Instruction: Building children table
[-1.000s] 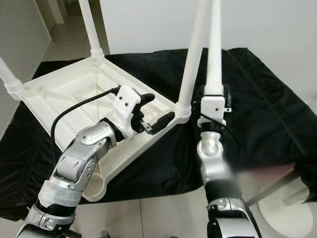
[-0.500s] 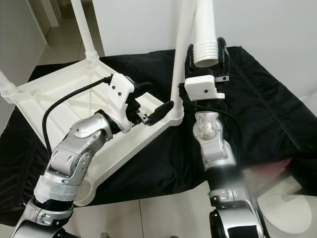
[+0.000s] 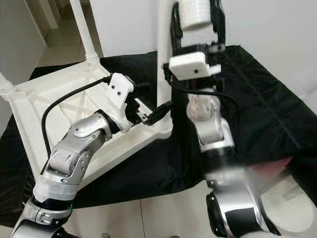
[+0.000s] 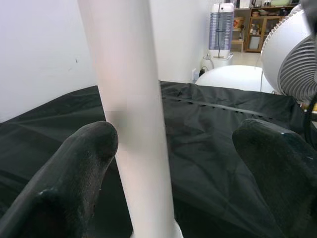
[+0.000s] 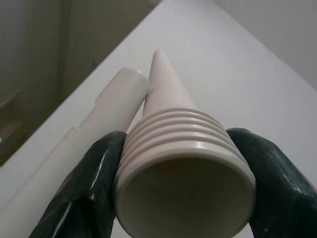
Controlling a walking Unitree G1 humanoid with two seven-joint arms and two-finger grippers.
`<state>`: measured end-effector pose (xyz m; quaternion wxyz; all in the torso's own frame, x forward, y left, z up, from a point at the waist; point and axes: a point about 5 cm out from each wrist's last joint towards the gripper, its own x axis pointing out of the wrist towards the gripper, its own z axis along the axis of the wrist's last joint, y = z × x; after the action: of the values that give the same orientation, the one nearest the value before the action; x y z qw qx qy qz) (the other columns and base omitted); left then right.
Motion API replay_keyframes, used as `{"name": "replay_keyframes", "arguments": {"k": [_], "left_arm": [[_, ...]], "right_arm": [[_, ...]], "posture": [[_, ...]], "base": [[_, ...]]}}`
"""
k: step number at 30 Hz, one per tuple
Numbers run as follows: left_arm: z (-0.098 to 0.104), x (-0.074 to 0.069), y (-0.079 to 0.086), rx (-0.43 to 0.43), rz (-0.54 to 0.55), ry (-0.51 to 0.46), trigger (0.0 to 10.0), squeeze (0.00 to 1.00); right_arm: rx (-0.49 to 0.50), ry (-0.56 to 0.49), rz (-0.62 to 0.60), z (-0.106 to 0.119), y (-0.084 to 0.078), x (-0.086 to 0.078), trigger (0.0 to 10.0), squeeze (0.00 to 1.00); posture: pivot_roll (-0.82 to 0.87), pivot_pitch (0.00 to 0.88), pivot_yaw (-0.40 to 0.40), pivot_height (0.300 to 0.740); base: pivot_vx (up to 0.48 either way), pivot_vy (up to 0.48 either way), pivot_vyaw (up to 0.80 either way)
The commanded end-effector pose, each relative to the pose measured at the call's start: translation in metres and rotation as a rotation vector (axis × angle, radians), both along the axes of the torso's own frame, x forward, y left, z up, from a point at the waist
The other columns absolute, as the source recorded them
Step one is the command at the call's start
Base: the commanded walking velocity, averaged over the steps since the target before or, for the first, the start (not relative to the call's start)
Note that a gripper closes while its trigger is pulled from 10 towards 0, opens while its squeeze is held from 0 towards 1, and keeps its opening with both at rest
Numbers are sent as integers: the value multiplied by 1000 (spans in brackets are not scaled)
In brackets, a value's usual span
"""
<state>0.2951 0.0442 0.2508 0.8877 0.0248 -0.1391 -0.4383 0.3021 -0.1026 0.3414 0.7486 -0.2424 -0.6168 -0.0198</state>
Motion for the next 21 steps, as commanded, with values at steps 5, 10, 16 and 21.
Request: {"name": "replay_keyframes", "arguments": {"k": [5, 10, 16, 21], "left_arm": [[4, -1, -1, 3, -19, -5, 10000, 0], [3, -1, -3, 4, -21, -2, 10000, 0], [-1, 0, -4, 13, -19, 10, 10000, 0], [-5, 1, -5, 30, -33, 19, 10000, 0]], "right_arm": [[-68, -77, 66, 11, 17, -10, 10000, 0], [-63, -121, 86, 24, 19, -13, 10000, 0], [-15, -132, 136, 33, 21, -16, 10000, 0], [-23, -109, 197, 35, 26, -16, 10000, 0]], "posture": [[9, 39, 65, 740], [8, 35, 69, 740], [6, 34, 74, 740], [3, 33, 91, 740]], "base": [[0, 0, 0], [0, 0, 0], [0, 0, 0], [0, 0, 0]]}}
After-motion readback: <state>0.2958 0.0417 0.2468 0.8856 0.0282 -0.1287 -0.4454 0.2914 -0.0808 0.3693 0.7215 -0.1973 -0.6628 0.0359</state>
